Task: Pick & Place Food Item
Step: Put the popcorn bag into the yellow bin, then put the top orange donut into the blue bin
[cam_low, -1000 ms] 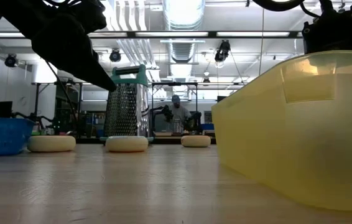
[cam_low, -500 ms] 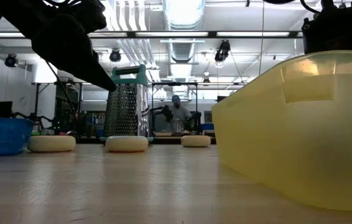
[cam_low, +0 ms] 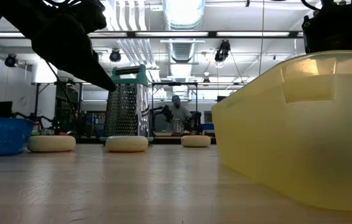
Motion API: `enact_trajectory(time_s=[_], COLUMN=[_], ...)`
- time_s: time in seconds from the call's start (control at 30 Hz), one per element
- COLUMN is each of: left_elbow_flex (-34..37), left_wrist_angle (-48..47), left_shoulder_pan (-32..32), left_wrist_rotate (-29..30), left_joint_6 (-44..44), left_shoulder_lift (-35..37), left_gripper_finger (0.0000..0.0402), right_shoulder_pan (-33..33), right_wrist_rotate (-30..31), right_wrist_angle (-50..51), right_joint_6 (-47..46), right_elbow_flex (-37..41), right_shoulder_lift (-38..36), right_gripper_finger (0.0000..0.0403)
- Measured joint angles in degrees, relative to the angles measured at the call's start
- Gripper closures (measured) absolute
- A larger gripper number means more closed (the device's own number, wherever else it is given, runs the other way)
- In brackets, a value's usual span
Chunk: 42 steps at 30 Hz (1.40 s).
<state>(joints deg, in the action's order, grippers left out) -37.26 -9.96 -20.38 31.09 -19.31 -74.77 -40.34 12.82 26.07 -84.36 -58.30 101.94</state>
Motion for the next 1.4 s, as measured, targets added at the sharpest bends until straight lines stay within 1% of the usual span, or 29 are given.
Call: enact_trajectory(time_s=[0.13,0.23,0.33,0.47,0.57,0.67,0.73,0.83,1.0,1.13,1.27,1.4], left_elbow_flex=[0.0,0.0,0.0,0.0,0.0,0.0,0.0,0.0,0.0,0.0,0.0,0.0], left_wrist_angle=[0.0,0.0,0.0,0.0,0.1,0.0,0.0,0.1,0.0,0.0,0.1,0.1], left_shoulder_pan=[0.0,0.0,0.0,0.0,0.0,0.0,0.0,0.0,0.0,0.0,0.0,0.0], left_wrist_rotate=[0.0,0.0,0.0,0.0,0.0,0.0,0.0,0.0,0.0,0.0,0.0,0.0], left_joint_6=[0.0,0.0,0.0,0.0,0.0,0.0,0.0,0.0,0.0,0.0,0.0,0.0], left_shoulder_lift=[0.0,0.0,0.0,0.0,0.0,0.0,0.0,0.0,0.0,0.0,0.0,0.0], left_gripper_finger=[0.0115,0.0115,0.0115,0.0115,0.0115,0.0115,0.0115,0.0115,0.0115,0.0115,0.0115,0.0115], right_shoulder_pan=[0.0,0.0,0.0,0.0,0.0,-0.4,-0.6,-0.7,-0.5,-0.3,0.4,2.8], right_wrist_rotate=[0.0,-0.1,-0.2,1.3,5.4,13.1,16.6,18.6,18.7,18.9,21.1,23.0], right_wrist_angle=[0.8,3.2,9.7,21.7,31.7,37.2,38.1,37.9,37.6,37.7,39.2,44.1], right_joint_6=[-0.6,-0.5,0.5,0.8,0.8,1.5,4.2,9.9,18.7,23.5,24.6,24.5], right_elbow_flex=[-0.7,-2.8,-6.3,-13.7,-20.3,-25.8,-28.7,-32.6,-38.0,-41.3,-42.8,-43.0], right_shoulder_lift=[-1.2,-3.0,-4.2,-5.1,-5.1,-5.2,-5.3,-5.3,-5.3,-6.1,-7.0,-8.7], right_gripper_finger=[0.0222,0.0222,0.0222,0.0223,0.0223,0.0223,0.0223,0.0223,0.0223,0.0223,0.0223,0.0223])
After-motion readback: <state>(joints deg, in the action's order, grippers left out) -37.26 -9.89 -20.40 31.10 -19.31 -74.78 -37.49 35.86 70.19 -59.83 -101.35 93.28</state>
